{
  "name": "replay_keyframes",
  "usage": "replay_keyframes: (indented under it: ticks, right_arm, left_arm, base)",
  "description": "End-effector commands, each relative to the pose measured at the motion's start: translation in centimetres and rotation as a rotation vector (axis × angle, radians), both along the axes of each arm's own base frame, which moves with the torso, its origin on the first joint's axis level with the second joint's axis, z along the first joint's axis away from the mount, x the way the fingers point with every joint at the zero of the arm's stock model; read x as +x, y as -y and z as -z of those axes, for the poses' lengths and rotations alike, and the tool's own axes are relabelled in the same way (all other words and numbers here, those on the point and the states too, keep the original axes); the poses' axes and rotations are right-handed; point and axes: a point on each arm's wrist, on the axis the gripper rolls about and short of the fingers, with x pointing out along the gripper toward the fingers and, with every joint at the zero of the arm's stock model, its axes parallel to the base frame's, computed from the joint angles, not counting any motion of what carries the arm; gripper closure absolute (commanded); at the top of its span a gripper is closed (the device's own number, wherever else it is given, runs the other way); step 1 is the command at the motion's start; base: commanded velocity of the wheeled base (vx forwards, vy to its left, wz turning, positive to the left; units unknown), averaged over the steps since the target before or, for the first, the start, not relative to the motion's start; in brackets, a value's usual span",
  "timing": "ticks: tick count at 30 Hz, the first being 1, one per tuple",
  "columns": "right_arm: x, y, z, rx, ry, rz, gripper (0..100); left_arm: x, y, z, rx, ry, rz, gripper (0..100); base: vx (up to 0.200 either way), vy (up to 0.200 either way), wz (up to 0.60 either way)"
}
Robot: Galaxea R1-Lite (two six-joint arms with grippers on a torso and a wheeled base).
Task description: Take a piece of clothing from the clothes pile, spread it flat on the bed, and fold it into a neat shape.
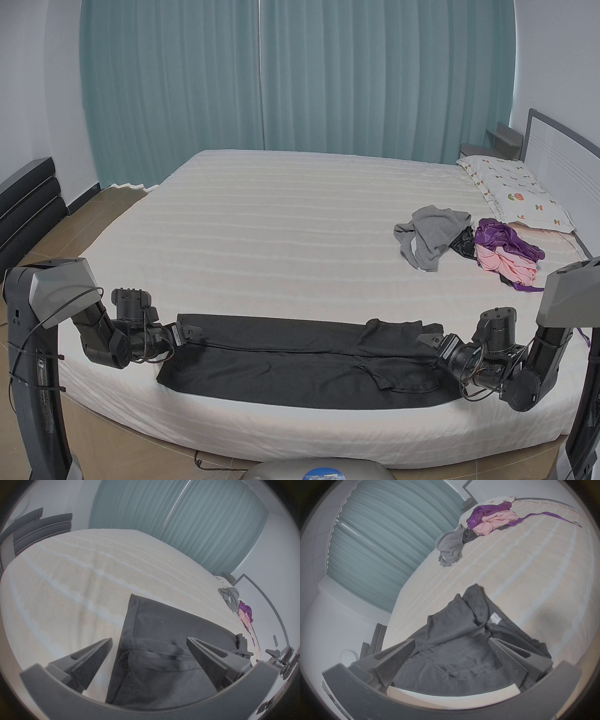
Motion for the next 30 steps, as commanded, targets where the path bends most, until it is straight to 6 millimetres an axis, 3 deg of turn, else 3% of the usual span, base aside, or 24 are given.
replay_keyframes:
  ticks: [1,10,27,28,30]
  right_arm:
    - [-0.3,-0.2,0.7,-0.007,-0.030,-0.010,0]
    - [-0.3,-0.2,0.7,-0.005,-0.029,-0.010,0]
    - [-0.3,-0.2,0.6,0.013,-0.031,0.001,0]
    - [-0.3,-0.2,0.6,0.013,-0.031,0.001,0]
    - [-0.3,-0.2,0.6,0.013,-0.031,0.001,0]
  left_arm:
    - [-0.1,0.5,0.5,-0.002,-0.011,0.012,0]
    - [-0.1,0.8,-0.3,-0.006,0.027,0.012,0]
    - [-0.1,0.9,1.5,0.004,-0.013,0.017,0]
    - [-0.1,0.9,1.5,0.004,-0.011,0.017,100]
    - [0.0,1.0,1.8,0.002,-0.016,0.017,100]
  base:
    - [0.000,0.000,0.00]
    - [0.000,0.000,0.00]
    - [0.000,0.000,0.00]
    - [0.000,0.000,0.00]
    - [0.000,0.000,0.00]
